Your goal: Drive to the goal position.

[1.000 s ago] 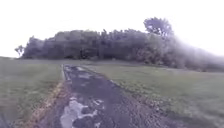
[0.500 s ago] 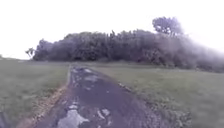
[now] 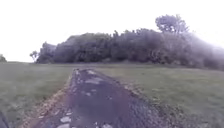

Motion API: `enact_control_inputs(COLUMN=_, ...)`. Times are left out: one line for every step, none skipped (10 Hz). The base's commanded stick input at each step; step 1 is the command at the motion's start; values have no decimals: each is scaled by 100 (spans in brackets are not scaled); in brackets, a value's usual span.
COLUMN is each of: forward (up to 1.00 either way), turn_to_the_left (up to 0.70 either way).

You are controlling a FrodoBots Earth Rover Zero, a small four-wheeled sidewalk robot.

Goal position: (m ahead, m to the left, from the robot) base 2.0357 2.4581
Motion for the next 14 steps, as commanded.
enact_control_inputs(forward=0, turn_to_the_left=0)
enact_control_inputs(forward=0, turn_to_the_left=0)
enact_control_inputs(forward=0, turn_to_the_left=0)
enact_control_inputs(forward=0, turn_to_the_left=0)
enact_control_inputs(forward=0, turn_to_the_left=0)
enact_control_inputs(forward=0, turn_to_the_left=0)
enact_control_inputs(forward=0, turn_to_the_left=0)
enact_control_inputs(forward=3, turn_to_the_left=0)
enact_control_inputs(forward=47, turn_to_the_left=0)
enact_control_inputs(forward=70, turn_to_the_left=35)
enact_control_inputs(forward=70, turn_to_the_left=35)
enact_control_inputs(forward=68, turn_to_the_left=18)
enact_control_inputs(forward=0, turn_to_the_left=0)
enact_control_inputs(forward=0, turn_to_the_left=0)
